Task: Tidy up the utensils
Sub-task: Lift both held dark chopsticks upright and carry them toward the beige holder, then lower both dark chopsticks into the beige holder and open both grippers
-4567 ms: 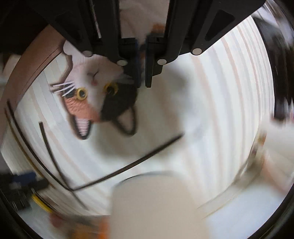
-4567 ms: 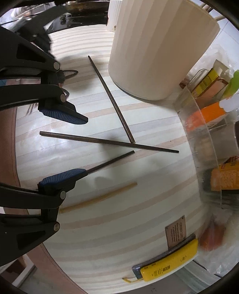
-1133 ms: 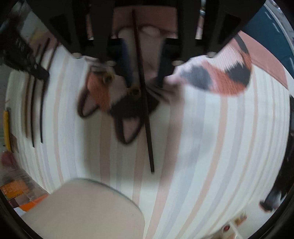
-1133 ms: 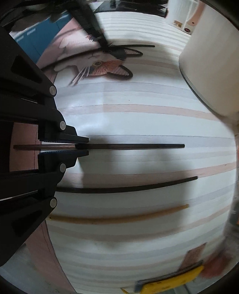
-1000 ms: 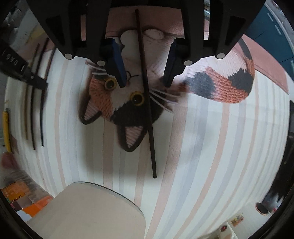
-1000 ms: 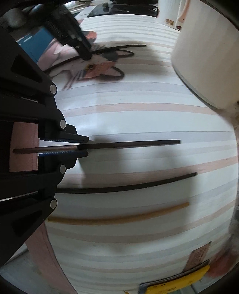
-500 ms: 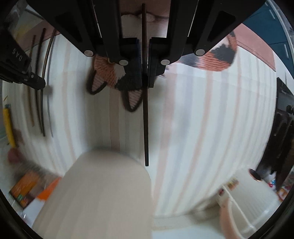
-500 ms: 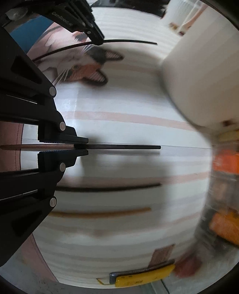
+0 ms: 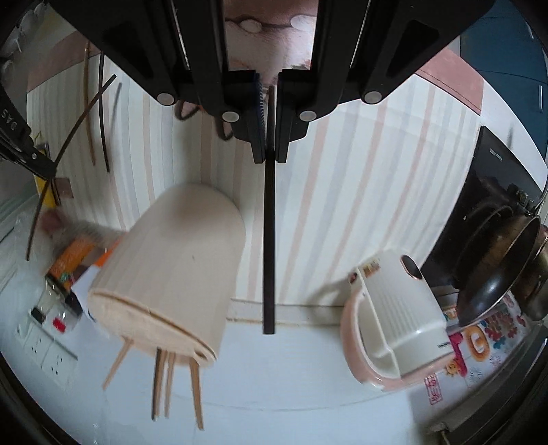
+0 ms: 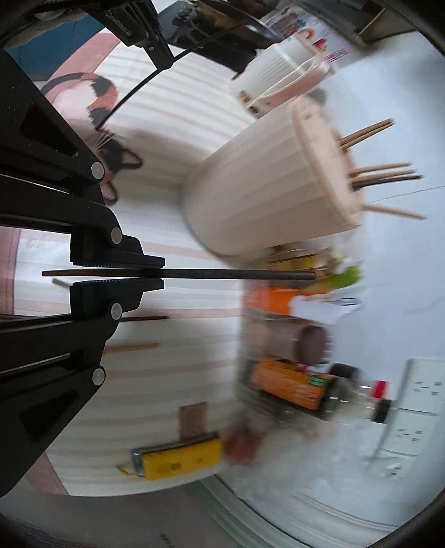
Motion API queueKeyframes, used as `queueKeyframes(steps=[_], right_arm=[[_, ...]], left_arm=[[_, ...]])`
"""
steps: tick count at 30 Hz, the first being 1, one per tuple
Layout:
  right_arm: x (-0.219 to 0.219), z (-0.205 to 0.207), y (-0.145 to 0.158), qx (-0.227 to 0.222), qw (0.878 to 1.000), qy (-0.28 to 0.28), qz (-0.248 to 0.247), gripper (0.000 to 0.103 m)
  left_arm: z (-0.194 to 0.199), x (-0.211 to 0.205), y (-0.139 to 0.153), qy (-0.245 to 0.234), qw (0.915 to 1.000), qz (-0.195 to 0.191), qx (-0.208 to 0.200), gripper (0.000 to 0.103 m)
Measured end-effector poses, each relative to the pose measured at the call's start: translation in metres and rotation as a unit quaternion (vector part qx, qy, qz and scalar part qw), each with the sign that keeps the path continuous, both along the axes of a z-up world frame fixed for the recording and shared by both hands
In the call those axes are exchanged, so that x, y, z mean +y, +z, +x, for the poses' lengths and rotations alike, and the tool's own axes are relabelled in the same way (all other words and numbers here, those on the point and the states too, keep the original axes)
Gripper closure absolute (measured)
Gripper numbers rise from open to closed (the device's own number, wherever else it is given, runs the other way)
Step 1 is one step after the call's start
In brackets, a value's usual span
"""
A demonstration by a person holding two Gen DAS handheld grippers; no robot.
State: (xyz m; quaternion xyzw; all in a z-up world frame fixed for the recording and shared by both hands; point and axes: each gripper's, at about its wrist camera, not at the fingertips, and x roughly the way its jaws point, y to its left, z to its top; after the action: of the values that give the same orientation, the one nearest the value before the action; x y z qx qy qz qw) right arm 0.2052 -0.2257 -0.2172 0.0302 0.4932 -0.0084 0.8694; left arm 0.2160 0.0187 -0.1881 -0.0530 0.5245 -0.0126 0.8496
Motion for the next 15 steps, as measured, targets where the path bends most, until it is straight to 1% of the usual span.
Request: queueKeyframes(steps=[1,3,4,8,9,10,15], right_arm=[[0.001,0.001,0.005,-0.010,1.000,-0.001,0.001,0.098],[0.005,0.003,0.013,-0.028,1.000,-0.003,0.001,0.098],[0.008,0.005,0.017,-0.036,0.999,-0.004,0.000,0.098],[0.014,0.006,0.040,-0.071,0.997,-0.010,0.004,0.098],[0.015,0.007,0.046,-0.078,0.997,-0.010,0.007,0.098],[0.016,0.008,0.051,-0.083,0.996,-0.010,0.010,0.098],[0.021,0.016,0.081,-0.107,0.994,-0.007,0.038,0.098]], left_arm=[[-0.002,-0.002,0.015,0.005,1.0000,-0.001,-0.005,0.100],[-0.002,-0.001,0.026,0.009,0.9998,0.003,-0.019,0.100],[-0.003,-0.004,0.039,0.010,0.9996,0.003,-0.025,0.100],[0.002,0.004,0.059,0.015,0.9985,0.003,-0.052,0.100],[0.004,0.007,0.064,0.014,0.9982,0.000,-0.058,0.100],[0.002,0.004,0.080,0.015,0.9979,0.000,-0.063,0.100],[0.006,0.013,0.112,0.018,0.9954,-0.014,-0.094,0.100]])
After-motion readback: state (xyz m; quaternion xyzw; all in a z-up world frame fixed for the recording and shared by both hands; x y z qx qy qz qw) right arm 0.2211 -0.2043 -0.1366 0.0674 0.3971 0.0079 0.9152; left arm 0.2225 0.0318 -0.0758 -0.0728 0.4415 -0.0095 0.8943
